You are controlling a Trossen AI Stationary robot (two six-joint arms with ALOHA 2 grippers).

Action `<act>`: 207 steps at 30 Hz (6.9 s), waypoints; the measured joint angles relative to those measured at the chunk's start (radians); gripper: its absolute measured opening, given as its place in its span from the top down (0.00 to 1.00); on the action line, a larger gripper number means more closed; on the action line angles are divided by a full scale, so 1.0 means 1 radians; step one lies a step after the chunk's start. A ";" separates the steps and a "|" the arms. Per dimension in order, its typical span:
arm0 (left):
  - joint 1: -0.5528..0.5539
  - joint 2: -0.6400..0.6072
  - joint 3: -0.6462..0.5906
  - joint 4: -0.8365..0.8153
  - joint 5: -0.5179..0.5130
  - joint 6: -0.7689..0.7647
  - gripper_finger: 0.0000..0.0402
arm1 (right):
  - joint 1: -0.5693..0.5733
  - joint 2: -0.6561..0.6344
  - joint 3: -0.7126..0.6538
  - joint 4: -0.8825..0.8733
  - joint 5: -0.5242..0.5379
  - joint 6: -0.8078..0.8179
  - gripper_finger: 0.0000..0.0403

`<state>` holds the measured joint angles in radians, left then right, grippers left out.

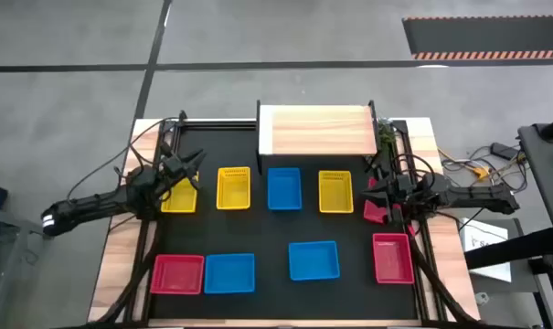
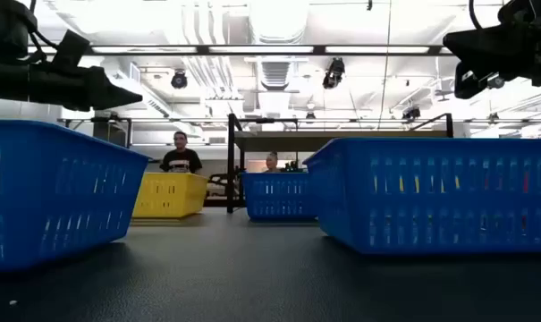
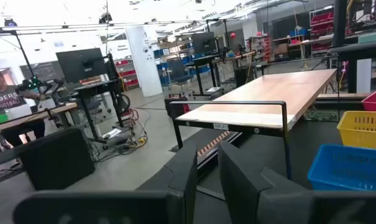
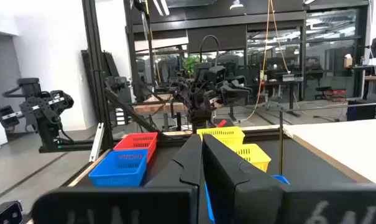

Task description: Stack baskets on shelf by color

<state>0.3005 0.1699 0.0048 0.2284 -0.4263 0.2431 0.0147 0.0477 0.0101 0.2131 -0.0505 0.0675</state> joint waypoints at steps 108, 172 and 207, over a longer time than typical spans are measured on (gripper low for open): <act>0.000 0.000 0.000 0.000 0.000 0.000 0.88 | 0.001 0.338 0.000 0.557 0.146 -0.020 0.98; -0.001 0.027 0.006 0.617 0.444 -0.705 0.88 | 0.201 1.417 1.146 -0.442 0.315 -0.314 0.97; -0.001 0.017 0.009 0.713 0.418 -0.645 0.88 | 0.093 1.838 1.440 -0.820 0.323 -0.131 0.61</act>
<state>0.2996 0.1871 0.0135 0.9418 -0.0082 -0.4023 0.1076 1.8854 1.4506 -0.6067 0.2729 -0.0631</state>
